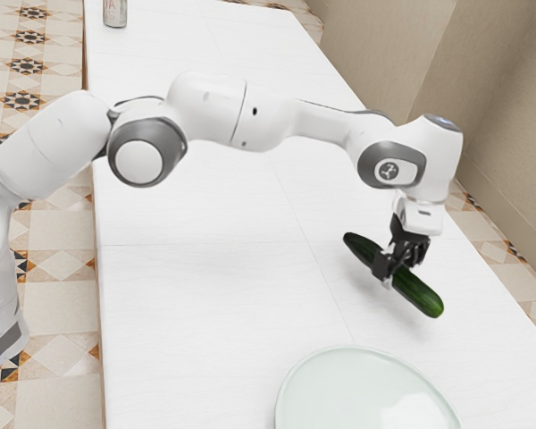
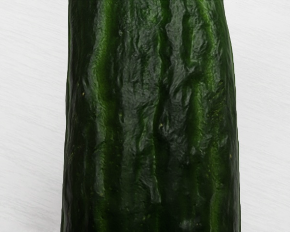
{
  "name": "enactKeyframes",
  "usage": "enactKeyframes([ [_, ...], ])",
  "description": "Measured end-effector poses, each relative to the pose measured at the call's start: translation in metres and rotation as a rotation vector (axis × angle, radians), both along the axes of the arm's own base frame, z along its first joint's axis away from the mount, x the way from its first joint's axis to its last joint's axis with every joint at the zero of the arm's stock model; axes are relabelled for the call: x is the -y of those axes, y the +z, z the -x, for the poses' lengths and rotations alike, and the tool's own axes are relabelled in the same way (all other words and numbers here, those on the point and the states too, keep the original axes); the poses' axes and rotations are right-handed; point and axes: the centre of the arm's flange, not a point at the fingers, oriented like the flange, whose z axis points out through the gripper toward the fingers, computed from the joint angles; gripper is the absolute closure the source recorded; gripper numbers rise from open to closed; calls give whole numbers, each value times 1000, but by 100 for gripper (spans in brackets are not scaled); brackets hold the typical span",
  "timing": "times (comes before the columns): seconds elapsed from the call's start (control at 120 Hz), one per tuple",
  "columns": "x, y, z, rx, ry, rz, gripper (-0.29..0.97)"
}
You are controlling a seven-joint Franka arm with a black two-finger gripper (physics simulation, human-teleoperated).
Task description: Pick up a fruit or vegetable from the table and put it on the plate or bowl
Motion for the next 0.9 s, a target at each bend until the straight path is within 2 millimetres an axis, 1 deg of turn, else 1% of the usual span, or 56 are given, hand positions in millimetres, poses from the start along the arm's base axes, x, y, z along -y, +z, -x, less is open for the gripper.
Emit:
enactKeyframes([
  [0.042,3,4,2,3,-5,4,46],
  [0.133,18,11,7,8,-26,13,48],
  [0.317,59,20,22,5,-83,15,49],
  [0.367,68,27,27,11,-96,14,49],
  [0.433,74,42,33,24,-104,13,50],
  [0.5,88,53,41,32,-123,16,51],
  [0.617,122,59,58,29,-170,18,50],
  [0.783,169,62,81,21,-231,14,50],
  [0.9,206,62,102,16,-275,11,50],
])
